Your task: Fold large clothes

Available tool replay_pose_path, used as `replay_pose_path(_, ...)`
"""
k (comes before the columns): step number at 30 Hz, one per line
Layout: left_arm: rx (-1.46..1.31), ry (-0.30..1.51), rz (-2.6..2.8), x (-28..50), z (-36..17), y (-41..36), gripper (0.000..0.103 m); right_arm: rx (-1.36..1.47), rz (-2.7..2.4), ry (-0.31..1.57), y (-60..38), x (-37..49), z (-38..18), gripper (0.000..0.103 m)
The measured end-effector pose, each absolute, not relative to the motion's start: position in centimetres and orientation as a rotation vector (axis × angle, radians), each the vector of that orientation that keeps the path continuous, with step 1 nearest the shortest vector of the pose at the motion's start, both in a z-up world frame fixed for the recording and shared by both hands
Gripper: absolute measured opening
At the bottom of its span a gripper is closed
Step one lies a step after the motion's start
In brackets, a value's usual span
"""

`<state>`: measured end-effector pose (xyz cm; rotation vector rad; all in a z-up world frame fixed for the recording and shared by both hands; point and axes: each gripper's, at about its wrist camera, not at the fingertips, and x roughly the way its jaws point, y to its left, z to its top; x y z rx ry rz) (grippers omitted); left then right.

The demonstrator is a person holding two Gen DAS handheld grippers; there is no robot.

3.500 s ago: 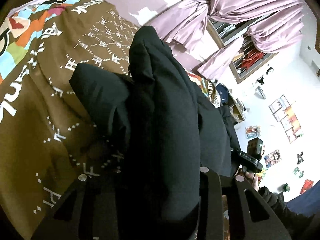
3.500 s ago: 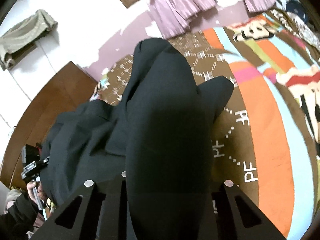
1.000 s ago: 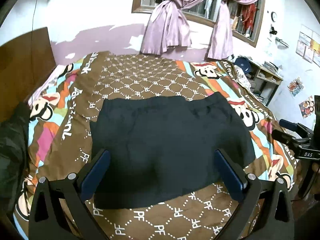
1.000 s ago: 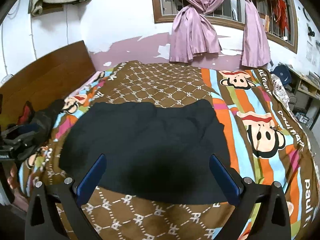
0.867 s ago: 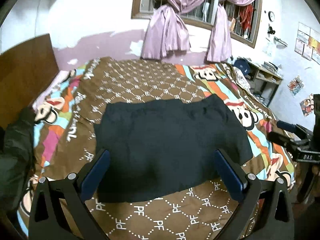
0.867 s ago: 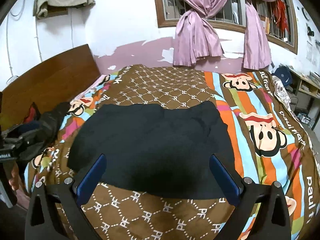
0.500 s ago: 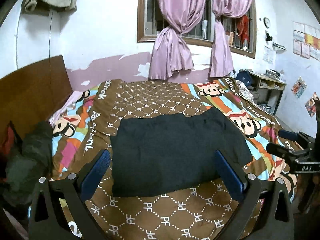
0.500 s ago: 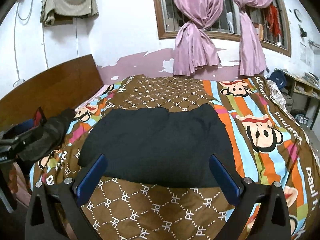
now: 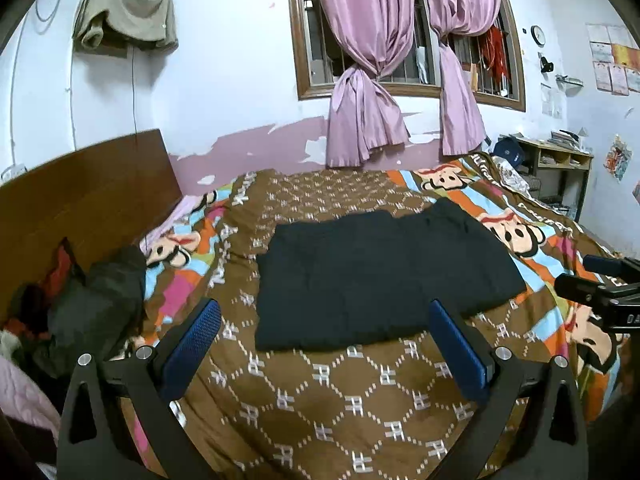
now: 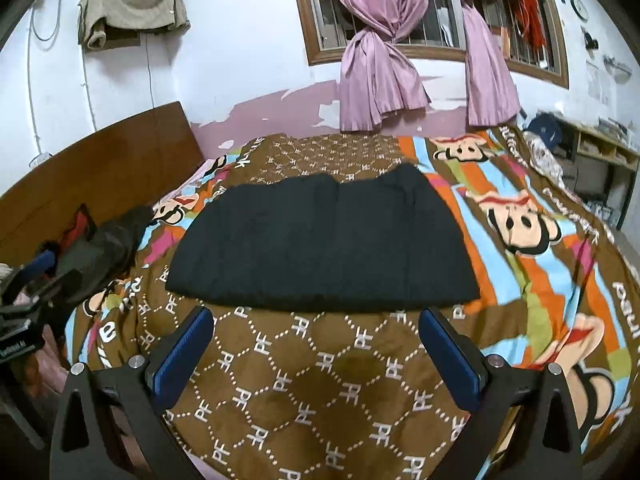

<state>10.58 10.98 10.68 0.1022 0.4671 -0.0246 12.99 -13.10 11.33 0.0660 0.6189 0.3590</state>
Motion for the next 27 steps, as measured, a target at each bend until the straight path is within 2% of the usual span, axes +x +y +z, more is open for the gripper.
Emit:
replay_pose_path(9,0.086,0.451,-0.005,8.9,8.1,11.2,0.101,-0.062,0.391,0.438,-10.6,9.8,10.2,0.103)
replay_pose_path(17,0.076,0.468,0.024,8.7,5.8,11.4,0.101,-0.045,0.415,0.527,-9.9,10.0,8.1,0.103)
replay_pose_path(27,0.105,0.508,0.06,8.8,3.7,12.0,0.101,-0.059,0.373,0.546,-10.1,10.2,7.6,0.103)
